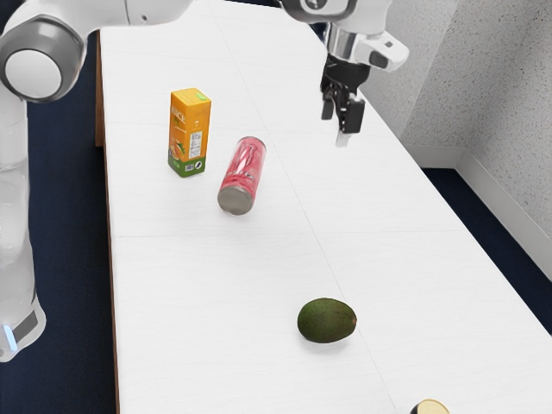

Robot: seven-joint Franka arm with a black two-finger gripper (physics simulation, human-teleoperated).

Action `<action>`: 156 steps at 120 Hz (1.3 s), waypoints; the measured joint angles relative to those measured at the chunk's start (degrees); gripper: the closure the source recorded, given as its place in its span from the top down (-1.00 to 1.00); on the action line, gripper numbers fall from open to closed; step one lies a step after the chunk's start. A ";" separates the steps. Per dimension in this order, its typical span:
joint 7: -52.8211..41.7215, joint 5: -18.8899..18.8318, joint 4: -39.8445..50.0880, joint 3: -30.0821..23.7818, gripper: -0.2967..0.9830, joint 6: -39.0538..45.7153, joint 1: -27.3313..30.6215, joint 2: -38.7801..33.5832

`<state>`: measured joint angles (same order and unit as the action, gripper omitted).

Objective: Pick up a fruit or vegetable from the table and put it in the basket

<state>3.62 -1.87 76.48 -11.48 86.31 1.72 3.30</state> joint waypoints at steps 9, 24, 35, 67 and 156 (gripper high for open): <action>0.11 0.04 -0.19 -1.15 0.54 0.18 -3.94 0.21; 0.33 0.08 -0.32 -4.01 0.53 0.68 -6.61 1.06; 0.49 -0.01 -0.34 -4.50 0.54 1.32 -6.70 1.80; 0.83 -0.40 3.39 -5.10 0.54 5.28 -11.27 3.26; 2.19 1.36 25.98 -1.65 0.54 18.64 -9.88 -1.25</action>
<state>5.81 -0.51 102.46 -13.13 104.95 -8.16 2.05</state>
